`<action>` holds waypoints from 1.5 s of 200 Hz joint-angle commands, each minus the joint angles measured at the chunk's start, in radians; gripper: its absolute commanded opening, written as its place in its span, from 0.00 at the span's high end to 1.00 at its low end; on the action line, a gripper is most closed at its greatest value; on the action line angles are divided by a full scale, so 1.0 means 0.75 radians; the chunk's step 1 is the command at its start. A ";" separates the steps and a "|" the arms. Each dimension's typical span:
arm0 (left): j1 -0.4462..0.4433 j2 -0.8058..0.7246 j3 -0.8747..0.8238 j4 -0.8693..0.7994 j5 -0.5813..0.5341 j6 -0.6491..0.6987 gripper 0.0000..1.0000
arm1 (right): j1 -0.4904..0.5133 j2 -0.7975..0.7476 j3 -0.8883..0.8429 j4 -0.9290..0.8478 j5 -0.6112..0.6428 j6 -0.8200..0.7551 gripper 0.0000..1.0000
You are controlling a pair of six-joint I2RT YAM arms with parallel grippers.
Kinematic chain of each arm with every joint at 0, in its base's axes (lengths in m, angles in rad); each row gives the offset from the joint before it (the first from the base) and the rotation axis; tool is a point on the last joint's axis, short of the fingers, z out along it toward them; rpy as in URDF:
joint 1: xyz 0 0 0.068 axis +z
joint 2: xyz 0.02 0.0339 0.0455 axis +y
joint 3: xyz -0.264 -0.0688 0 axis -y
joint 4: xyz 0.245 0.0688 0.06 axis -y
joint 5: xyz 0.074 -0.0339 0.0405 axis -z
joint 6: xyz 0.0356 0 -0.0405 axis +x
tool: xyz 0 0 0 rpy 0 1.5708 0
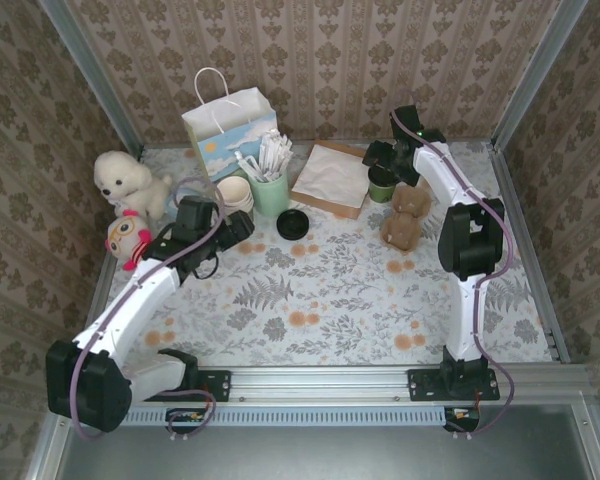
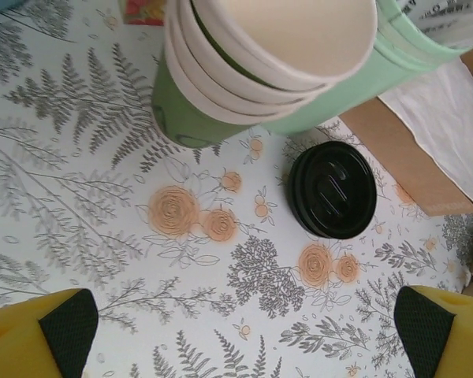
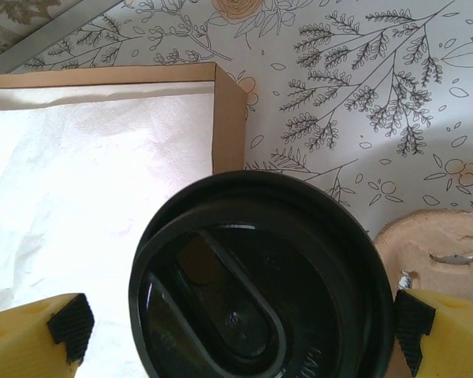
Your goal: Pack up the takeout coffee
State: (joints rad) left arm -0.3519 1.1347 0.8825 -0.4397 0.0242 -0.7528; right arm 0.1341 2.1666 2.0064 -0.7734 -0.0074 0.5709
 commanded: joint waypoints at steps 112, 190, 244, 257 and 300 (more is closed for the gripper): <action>0.418 0.632 1.158 -0.403 -0.073 0.146 0.06 | 0.001 -1.232 -1.035 0.282 -0.071 -0.104 0.00; 0.408 1.097 1.661 -0.470 -0.012 0.221 0.14 | 0.001 -1.359 -1.198 0.245 -0.029 -0.053 0.00; 0.390 1.286 1.885 -0.567 0.029 0.268 0.41 | 0.001 -1.369 -1.189 0.222 -0.013 -0.062 0.00; 0.388 1.308 1.908 -0.573 0.039 0.272 0.53 | 0.001 -1.374 -1.189 0.220 -0.008 -0.062 0.00; 0.399 1.289 1.970 -0.483 0.000 0.287 0.90 | 0.001 -1.408 -1.200 0.199 0.012 -0.067 0.00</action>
State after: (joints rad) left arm -0.0593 2.1174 2.3009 -0.8379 0.0334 -0.5522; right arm 0.1345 1.1526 1.1172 -0.5907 -0.0292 0.5259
